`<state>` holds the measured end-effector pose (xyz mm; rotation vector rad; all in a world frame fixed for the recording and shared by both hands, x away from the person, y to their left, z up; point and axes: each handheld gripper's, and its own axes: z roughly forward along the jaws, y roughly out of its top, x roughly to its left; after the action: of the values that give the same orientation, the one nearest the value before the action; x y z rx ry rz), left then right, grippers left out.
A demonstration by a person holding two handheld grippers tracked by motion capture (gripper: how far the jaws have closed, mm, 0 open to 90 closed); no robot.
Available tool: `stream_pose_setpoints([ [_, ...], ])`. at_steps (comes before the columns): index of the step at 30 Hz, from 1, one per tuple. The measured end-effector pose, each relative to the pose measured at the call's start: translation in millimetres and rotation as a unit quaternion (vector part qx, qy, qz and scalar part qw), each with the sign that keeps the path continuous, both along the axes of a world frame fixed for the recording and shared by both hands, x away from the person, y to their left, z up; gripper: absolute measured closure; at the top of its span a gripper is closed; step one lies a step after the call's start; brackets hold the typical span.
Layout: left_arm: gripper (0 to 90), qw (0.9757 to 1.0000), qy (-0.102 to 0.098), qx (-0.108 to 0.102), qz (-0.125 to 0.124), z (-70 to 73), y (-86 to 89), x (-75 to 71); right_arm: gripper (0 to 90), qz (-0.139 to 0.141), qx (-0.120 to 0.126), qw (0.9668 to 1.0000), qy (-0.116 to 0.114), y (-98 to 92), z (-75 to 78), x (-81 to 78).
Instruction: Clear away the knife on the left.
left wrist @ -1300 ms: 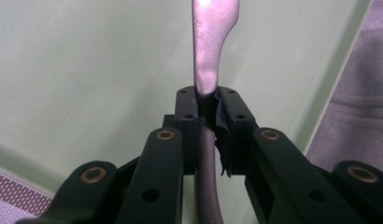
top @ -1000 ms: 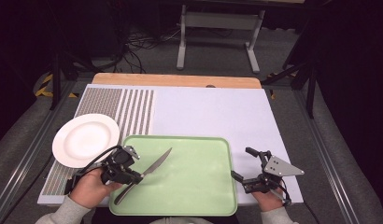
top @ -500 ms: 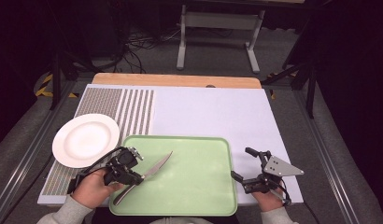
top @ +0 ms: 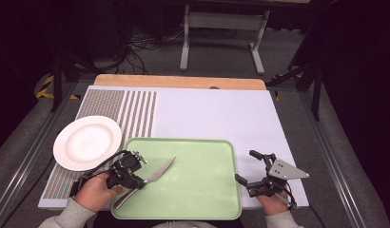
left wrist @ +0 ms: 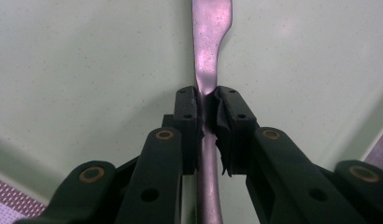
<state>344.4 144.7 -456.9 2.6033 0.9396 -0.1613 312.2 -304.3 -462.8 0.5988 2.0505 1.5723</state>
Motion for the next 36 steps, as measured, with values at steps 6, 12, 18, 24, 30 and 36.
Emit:
stream_pose_setpoints([
  [6,79.3,1.0,0.0,0.0,0.001,-0.1,0.3,0.3,2.5,0.001,0.0,1.0,0.001,0.1,-0.2,0.3],
  [12,78.3,1.0,-0.009,0.002,-0.004,1.8,-1.0,-2.3,2.5,0.001,0.0,1.0,0.001,0.5,-0.5,0.5],
  [18,39.2,0.9974,-0.051,-0.041,-0.029,12.5,-1.3,-6.6,2.6,0.002,0.002,1.0,0.002,0.4,-0.7,0.9],
  [24,21.1,0.992,-0.091,-0.069,-0.054,16.6,-2.5,-7.6,2.6,0.003,0.002,1.0,0.003,0.7,-0.8,1.0],
  [30,29.0,0.974,-0.177,-0.075,-0.12,16.1,-10.8,-13.0,2.6,0.004,0.002,1.0,0.003,0.9,-0.9,1.2],
  [36,60.3,0.9535,-0.221,-0.069,-0.193,12.5,-19.8,-20.2,2.6,0.004,0.002,1.0,0.003,0.1,-0.8,0.8],
])
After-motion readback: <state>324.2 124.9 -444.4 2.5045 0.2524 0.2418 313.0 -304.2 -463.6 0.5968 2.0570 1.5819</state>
